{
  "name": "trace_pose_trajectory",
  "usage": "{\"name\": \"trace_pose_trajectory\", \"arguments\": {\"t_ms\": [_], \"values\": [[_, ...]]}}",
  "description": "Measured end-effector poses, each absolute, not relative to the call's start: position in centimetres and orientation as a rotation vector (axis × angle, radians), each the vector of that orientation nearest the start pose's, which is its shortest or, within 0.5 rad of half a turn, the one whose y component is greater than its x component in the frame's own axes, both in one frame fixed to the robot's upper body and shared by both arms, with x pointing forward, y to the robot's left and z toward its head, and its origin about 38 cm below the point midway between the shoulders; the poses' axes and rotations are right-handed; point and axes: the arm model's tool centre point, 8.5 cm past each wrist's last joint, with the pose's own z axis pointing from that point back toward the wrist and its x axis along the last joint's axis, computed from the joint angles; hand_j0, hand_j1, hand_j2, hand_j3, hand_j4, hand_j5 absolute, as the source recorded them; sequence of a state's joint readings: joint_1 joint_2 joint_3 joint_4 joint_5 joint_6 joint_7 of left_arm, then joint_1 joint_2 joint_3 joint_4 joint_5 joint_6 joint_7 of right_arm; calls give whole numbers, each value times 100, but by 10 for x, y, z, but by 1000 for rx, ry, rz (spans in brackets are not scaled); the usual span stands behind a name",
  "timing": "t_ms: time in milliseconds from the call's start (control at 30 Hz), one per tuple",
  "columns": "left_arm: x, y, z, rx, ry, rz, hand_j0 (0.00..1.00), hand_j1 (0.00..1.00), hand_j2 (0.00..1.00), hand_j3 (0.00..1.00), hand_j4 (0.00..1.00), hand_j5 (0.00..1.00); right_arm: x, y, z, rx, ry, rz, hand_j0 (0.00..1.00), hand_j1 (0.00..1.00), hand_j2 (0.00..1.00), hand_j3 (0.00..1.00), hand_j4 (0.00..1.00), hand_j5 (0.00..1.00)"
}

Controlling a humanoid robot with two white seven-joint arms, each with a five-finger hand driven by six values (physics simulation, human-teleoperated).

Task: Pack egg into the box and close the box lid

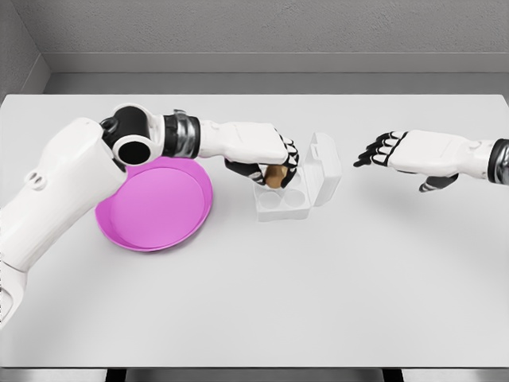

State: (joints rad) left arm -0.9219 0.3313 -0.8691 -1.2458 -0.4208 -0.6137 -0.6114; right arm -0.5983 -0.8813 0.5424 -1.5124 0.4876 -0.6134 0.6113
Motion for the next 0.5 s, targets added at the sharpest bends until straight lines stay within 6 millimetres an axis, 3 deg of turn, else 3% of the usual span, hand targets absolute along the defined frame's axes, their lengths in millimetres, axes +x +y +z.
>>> {"name": "trace_pose_trajectory", "arguments": {"t_ms": [500], "values": [[471, 72, 211, -81, 1973, 2851, 39, 39, 39, 39, 39, 39, 423, -325, 225, -504, -1241, 2227, 100, 100, 100, 100, 100, 100]]}}
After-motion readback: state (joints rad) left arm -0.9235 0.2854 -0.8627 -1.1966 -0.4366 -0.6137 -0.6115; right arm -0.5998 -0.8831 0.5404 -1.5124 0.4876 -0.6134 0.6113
